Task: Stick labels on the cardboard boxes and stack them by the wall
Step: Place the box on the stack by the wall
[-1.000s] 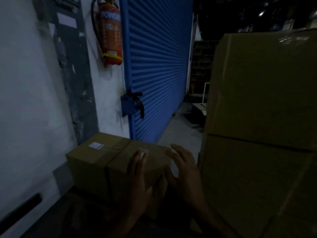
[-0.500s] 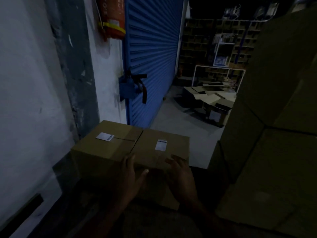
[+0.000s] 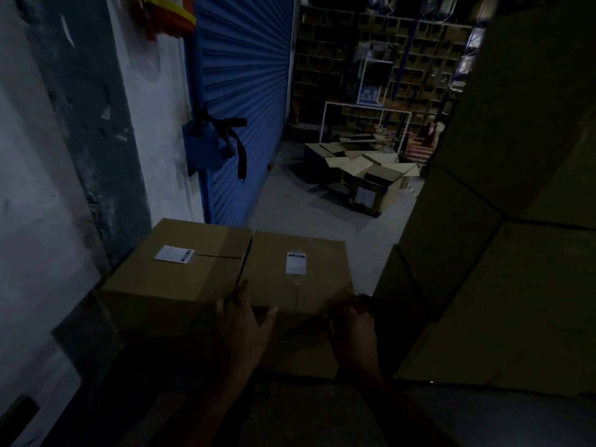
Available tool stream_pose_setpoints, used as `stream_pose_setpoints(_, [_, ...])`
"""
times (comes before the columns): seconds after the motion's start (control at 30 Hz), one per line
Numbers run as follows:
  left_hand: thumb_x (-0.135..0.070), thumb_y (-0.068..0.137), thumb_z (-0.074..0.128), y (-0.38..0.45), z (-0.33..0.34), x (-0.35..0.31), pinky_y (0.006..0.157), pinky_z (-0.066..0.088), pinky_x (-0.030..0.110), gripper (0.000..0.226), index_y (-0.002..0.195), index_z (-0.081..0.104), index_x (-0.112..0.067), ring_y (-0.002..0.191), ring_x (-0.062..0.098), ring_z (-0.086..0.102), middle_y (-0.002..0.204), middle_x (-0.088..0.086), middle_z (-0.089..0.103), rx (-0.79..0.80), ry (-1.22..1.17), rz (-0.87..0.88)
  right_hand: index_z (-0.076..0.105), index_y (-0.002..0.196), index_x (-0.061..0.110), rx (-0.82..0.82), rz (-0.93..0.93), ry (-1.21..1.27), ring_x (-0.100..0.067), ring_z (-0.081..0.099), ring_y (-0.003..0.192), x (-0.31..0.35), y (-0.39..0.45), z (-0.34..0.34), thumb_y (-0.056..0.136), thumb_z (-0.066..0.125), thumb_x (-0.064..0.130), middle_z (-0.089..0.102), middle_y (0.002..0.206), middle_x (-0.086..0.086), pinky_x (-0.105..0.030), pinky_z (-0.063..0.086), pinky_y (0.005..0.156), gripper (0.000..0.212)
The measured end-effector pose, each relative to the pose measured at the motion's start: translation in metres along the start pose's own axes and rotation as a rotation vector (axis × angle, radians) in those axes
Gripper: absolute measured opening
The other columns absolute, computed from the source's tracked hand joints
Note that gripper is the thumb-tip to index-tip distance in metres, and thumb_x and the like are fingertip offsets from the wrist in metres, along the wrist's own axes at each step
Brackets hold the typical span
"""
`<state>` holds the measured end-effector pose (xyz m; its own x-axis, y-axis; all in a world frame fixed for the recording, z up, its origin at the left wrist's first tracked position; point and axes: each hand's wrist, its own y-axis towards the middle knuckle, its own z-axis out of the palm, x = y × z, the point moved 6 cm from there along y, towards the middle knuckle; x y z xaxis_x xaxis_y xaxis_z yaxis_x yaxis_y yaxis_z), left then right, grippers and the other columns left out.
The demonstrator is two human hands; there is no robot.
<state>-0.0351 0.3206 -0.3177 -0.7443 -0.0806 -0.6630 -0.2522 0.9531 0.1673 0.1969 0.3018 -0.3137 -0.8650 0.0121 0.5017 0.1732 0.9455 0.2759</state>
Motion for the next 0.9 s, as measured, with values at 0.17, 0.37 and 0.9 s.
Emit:
stream_pose_setpoints(0.17, [-0.059,0.084,0.067,-0.009,-0.009,-0.001,0.113,0.032,0.051,0.084,0.151,0.036,-0.02,0.144,0.036,0.027,0.153,0.012,0.04,-0.002,0.028,-0.039,0.062,0.112,0.03,-0.019,0.073,-0.002,-0.02,0.048,0.124,-0.008,-0.013,-0.001,0.088,0.061,0.047,0.057,0.129,0.005,-0.034,0.042,0.1,0.03])
stream_pose_setpoints(0.37, [-0.056,0.088,0.065,-0.034,-0.023,0.022,0.089,0.051,0.043,0.068,0.144,0.043,-0.023,0.112,0.026,0.057,0.134,0.009,0.053,0.053,-0.298,-0.231,0.059,0.106,0.032,-0.064,0.163,0.024,-0.017,0.042,0.124,-0.012,-0.06,-0.028,0.081,0.07,0.047,0.054,0.13,0.006,-0.03,0.044,0.093,0.031])
stream_pose_setpoints(0.9, [-0.069,0.082,0.06,-0.182,-0.036,-0.007,0.075,0.049,0.035,0.045,0.087,0.066,-0.025,0.078,0.013,0.064,0.088,-0.006,0.068,0.229,-0.191,-0.17,0.056,0.109,0.044,-0.091,0.292,0.078,-0.014,0.041,0.123,-0.076,-0.194,-0.113,0.075,0.052,0.073,0.053,0.129,0.014,-0.035,0.035,0.1,0.044])
